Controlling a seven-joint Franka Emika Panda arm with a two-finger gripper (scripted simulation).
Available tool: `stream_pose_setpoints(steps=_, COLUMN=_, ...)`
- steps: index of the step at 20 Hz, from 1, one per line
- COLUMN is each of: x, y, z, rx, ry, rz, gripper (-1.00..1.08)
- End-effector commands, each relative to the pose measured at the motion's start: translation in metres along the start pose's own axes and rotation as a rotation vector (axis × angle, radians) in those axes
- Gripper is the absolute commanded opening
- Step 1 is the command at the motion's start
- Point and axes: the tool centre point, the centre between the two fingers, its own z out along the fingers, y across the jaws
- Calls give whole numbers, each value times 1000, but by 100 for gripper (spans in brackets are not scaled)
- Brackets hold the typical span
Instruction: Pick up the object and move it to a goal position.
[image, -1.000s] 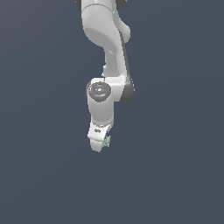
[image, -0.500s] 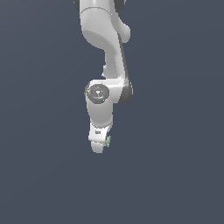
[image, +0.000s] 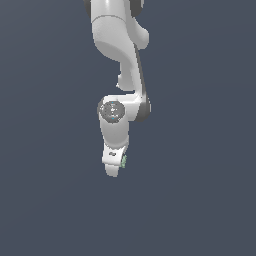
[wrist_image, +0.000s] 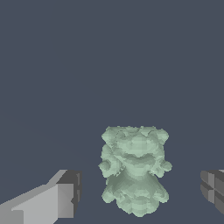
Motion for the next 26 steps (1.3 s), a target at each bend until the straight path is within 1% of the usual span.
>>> stream_pose_setpoints(steps=1, x=0, y=-1, z=14, rx=1, ry=0, rz=-2, gripper=100)
stream_pose_setpoints(steps=5, x=0, y=-1, z=30, rx=1, ry=0, rz=-3, gripper=100)
stream_pose_setpoints(steps=9, x=0, y=0, z=33, rx=1, ry=0, rz=-3, gripper=100)
stream_pose_setpoints(steps=10, x=0, y=0, z=33, rx=1, ry=0, rz=-3, gripper=-100)
stream_pose_setpoints(steps=21, x=0, y=0, z=32, rx=1, ry=0, rz=-3, gripper=-100)
stream_pose_setpoints(steps=26, x=-4, y=-3, z=25, rx=1, ry=0, rz=-3, gripper=-100)
